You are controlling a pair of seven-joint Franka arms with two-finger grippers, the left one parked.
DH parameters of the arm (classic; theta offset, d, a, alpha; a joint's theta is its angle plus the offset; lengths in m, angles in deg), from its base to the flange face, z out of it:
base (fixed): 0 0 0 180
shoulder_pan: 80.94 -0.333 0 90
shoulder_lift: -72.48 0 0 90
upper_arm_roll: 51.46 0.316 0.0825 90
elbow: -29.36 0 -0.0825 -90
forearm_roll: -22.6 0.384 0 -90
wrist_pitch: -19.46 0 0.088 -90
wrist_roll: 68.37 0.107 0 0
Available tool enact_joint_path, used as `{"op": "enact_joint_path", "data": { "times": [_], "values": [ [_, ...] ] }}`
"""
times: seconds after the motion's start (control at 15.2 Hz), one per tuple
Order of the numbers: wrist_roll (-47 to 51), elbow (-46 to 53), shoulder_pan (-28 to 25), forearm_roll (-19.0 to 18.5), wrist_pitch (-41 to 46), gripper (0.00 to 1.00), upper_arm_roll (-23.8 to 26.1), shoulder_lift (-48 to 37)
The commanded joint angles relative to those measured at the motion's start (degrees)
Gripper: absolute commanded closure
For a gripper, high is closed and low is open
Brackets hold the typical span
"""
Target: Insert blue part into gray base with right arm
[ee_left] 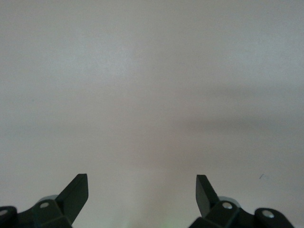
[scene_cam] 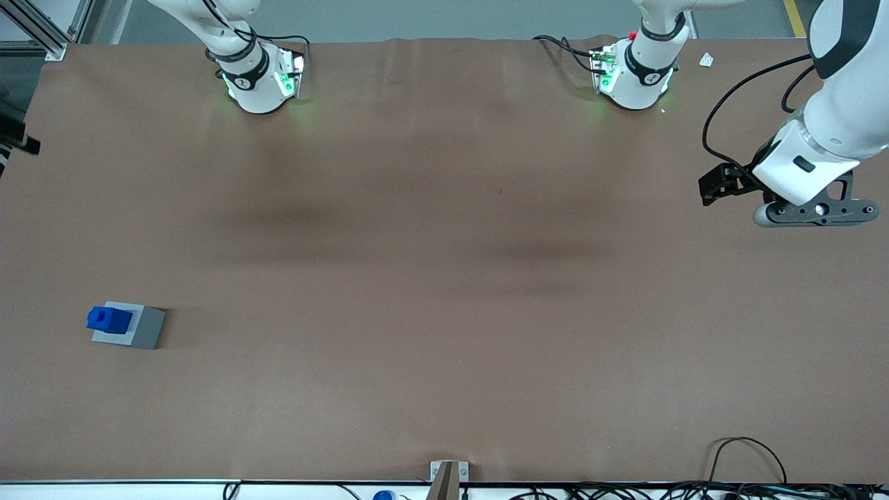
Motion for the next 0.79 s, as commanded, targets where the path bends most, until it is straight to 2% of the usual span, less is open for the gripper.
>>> {"op": "enact_joint_path", "data": {
  "times": [0.0, 0.13, 0.46, 0.73],
  "values": [
    [1.69, -2.66, -2.49, -0.12, -0.21, 0.0, -0.16, -3.89],
    [1.96, -4.31, -3.2, -0.11, -1.34, 0.0, -0.24, -4.51],
    [5.2, -14.86, -5.13, -0.2, -10.84, 0.0, -0.16, -8.55],
    [5.21, -13.48, -5.22, -0.38, -11.29, 0.0, -0.24, -7.94]
  ]
}}
